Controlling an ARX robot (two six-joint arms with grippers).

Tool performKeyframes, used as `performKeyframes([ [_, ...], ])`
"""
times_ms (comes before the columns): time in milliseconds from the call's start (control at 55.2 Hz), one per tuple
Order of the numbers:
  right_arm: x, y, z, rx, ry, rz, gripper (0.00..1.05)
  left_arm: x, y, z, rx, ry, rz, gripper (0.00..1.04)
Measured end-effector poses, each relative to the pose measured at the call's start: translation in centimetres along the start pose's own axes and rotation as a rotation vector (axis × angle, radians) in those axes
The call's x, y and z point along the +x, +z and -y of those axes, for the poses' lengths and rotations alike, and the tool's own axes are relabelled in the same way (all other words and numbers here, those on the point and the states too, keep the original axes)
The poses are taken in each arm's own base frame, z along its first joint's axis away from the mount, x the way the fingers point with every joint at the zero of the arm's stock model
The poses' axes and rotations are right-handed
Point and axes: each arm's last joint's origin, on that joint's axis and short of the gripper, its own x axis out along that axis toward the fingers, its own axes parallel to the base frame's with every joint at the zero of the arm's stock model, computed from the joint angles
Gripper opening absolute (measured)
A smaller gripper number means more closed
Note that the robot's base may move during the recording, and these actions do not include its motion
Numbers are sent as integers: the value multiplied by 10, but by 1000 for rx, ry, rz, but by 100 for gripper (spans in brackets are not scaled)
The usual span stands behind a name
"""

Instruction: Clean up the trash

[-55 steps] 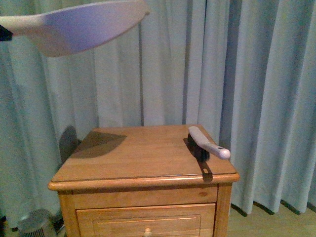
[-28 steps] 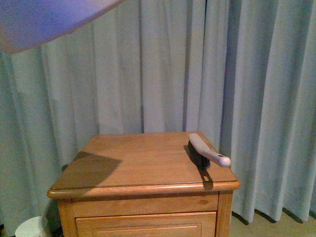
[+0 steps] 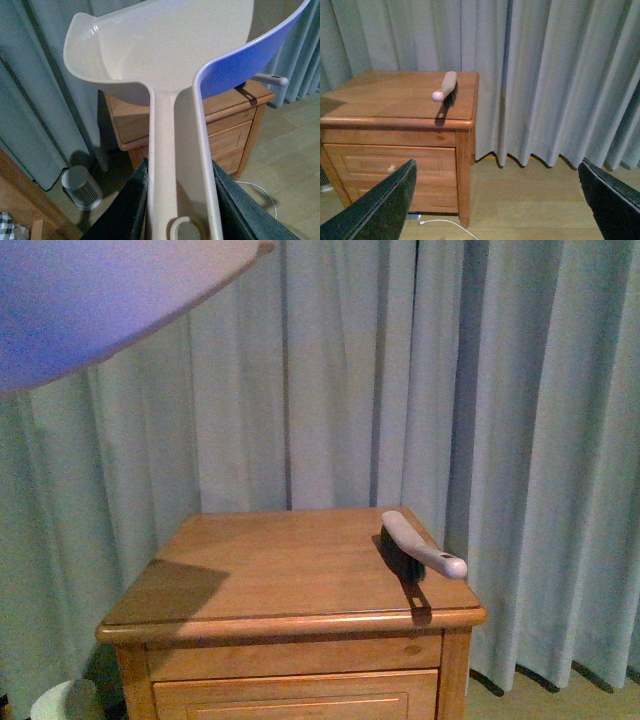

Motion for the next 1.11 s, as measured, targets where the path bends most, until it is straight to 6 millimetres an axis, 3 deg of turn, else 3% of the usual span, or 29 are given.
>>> performKeyframes([
  [598,0,0,0,1,-9,-3,97,-2,-1,2,3,0,1,29],
  [743,9,0,1,21,-502,-276,97,-2,-1,2,4,0,2,29],
  [779,16,4,6,9,-620,-282,97,-2,-1,2,3,0,1,29],
  [815,24,9,9,27,-632,-278,97,-2,-1,2,4,-1,2,29],
  [924,52,36,21,82,-594,-236,97,-2,-1,2,4,0,1,29],
  [978,78,56,30,98,-542,-244,97,-2,-1,2,4,0,1,29],
  [1105,123,76,37,111,-450,-320,97,-2,-1,2,4,0,2,29],
])
